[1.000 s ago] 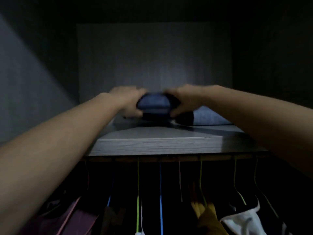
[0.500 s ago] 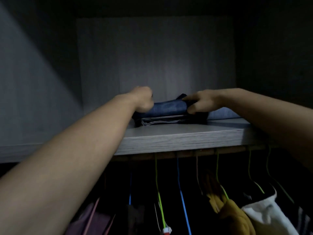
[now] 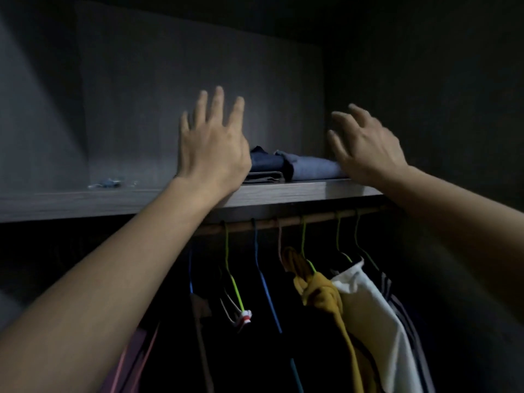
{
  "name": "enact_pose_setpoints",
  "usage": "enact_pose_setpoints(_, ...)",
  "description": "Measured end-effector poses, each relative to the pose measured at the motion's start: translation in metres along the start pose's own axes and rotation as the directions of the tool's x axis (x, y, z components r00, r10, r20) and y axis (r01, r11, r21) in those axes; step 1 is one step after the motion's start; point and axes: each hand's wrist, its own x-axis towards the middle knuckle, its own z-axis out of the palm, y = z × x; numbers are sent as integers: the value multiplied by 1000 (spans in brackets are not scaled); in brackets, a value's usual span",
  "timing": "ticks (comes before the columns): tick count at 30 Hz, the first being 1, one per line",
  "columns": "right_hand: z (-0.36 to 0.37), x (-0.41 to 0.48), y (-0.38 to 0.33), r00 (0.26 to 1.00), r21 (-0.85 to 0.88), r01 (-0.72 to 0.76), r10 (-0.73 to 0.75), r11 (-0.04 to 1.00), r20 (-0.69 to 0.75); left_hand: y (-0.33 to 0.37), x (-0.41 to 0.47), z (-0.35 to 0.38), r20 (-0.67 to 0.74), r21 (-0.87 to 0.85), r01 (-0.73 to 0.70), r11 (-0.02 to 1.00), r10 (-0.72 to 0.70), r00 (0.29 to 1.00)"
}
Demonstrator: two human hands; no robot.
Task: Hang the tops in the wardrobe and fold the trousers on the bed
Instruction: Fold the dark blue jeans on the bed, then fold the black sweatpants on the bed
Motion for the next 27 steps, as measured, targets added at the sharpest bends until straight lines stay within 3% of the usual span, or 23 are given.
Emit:
enact_pose_setpoints(9, -96, -119, 75, 988, -305, 79, -115, 949, -101, 115, -74, -2, -199, -235, -85, 968, 38, 979)
enact_pose_setpoints(13, -143, -211, 132, 996, -376, 67, -87, 924, -35, 204, -126, -7, -196, -348, -101, 932, 33, 980)
enact_pose_setpoints(21, -317, -386, 283, 984, -516, -40, 122, 856, 126, 449, -205, -61, -70, -559, -136, 818, 116, 991)
enact_pose_setpoints(27, -470, -498, 394, 942, -654, -162, 313, 739, 121, 648, -252, -118, 18, -707, -180, 684, 272, 962)
